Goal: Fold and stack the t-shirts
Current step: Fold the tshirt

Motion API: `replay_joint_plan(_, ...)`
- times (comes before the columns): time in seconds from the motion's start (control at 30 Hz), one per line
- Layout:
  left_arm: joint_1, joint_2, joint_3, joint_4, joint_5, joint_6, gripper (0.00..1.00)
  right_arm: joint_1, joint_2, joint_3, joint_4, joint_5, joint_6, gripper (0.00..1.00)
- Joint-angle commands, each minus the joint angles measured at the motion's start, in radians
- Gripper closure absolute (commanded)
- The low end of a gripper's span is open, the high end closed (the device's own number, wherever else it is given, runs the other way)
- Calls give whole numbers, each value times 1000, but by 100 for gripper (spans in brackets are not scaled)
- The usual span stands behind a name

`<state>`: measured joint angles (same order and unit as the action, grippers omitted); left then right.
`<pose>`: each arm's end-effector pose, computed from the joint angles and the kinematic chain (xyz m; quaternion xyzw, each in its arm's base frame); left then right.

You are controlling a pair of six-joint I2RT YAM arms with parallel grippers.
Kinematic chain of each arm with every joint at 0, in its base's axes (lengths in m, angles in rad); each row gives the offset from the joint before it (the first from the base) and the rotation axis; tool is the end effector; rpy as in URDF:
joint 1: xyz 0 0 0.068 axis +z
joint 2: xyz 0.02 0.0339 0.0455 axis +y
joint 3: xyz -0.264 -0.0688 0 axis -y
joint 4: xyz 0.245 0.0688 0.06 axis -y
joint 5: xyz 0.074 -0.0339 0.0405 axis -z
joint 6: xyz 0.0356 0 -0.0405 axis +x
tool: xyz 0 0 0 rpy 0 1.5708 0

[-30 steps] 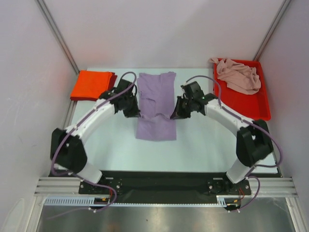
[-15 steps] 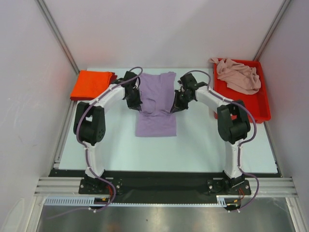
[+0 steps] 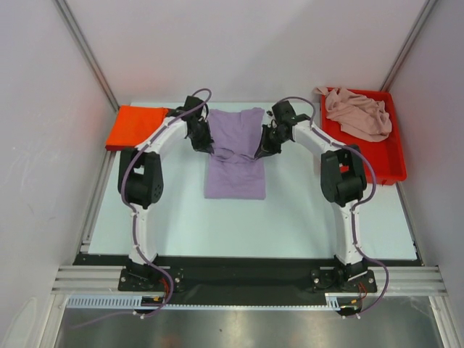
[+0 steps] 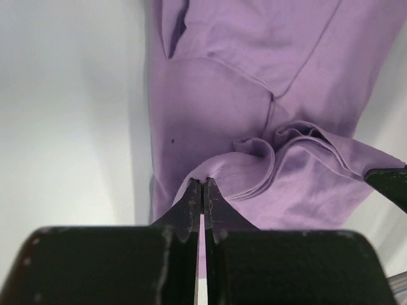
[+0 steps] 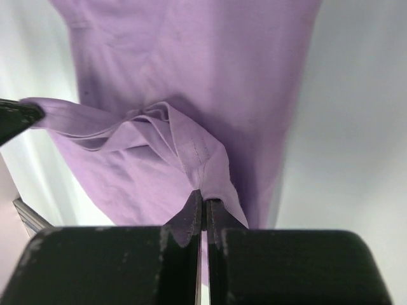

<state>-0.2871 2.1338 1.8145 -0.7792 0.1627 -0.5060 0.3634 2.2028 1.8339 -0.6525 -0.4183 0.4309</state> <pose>0.4415 -0.1364 0.2196 -0.0870 0.9653 -0.1629 0.1846 0.4451 0.1848 0.2033 -0.0245 0.9429 0.2869 0.1674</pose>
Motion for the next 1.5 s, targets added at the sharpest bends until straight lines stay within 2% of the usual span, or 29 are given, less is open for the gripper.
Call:
replay_joint_plan(0.0, 12, 40, 58, -11, 14, 3, 100, -14, 38, 33, 4, -28, -9, 100)
replay_joint_plan(0.23, 17, 120, 127, -2, -2, 15, 100, -29, 120, 129, -7, -36, -30, 100)
replay_joint_plan(0.33, 20, 141, 161, 8, 3, 20, 100, -41, 146, 186, -15, -33, -32, 96)
replay_joint_plan(0.37, 22, 144, 176, 3, -9, 26, 98, -46, 152, 206, -18, -27, -32, 91)
replay_joint_plan(0.43, 29, 140, 207, 5, -58, 35, 77, -63, 178, 278, -47, 2, -32, 79)
replay_joint_plan(0.47, 34, 134, 219, -18, -86, 37, 65, -70, 185, 303, -62, 7, -35, 62)
replay_joint_plan(0.53, 40, 71, 220, -46, -204, 49, 57, -81, 187, 391, -164, 61, -56, 48)
replay_joint_plan(0.57, 40, 33, 201, -54, -230, 66, 52, -80, 176, 412, -205, 97, -90, 38)
replay_joint_plan(0.6, 40, -6, 178, -51, -250, 73, 39, -77, 161, 418, -240, 160, -104, 33)
replay_joint_plan(0.67, 37, -128, 73, -13, -230, 87, 39, -67, 86, 354, -279, 177, -132, 29)
replay_joint_plan(0.7, 36, -161, 31, 4, -201, 89, 47, -64, 56, 317, -276, 162, -145, 30)
replay_joint_plan(0.73, 32, -196, -48, 29, -102, 93, 52, -57, 29, 280, -262, 159, -146, 30)
replay_joint_plan(0.77, 29, -233, -82, 58, -53, 98, 65, -50, -32, 183, -244, 132, -143, 33)
replay_joint_plan(0.83, 31, -259, -191, 104, 84, 100, 73, -38, -86, 73, -135, 61, -120, 39)
replay_joint_plan(0.87, 29, -267, -223, 156, 186, 81, 84, -20, -110, -3, -99, 32, -112, 47)
replay_joint_plan(0.93, 20, -259, -285, 184, 225, 60, 92, -3, -130, -41, -40, -2, -89, 55)
replay_joint_plan(0.97, 16, -250, -294, 189, 235, 46, 100, 6, -124, -44, -35, -11, -80, 66)
replay_joint_plan(1.07, 8, -209, -308, 218, 270, 15, 100, 14, -89, -25, -33, -36, -52, 92)
replay_joint_plan(1.1, 3, -181, -304, 231, 273, 11, 100, 16, -78, -28, -10, -42, -43, 95)
replay_joint_plan(1.2, -6, -100, -261, 238, 265, 14, 100, 25, -51, -25, 17, -83, -5, 100)
replay_joint_plan(1.47, -1, 89, -31, 190, 254, 40, 100, 35, -6, -48, 94, -100, 69, 100)
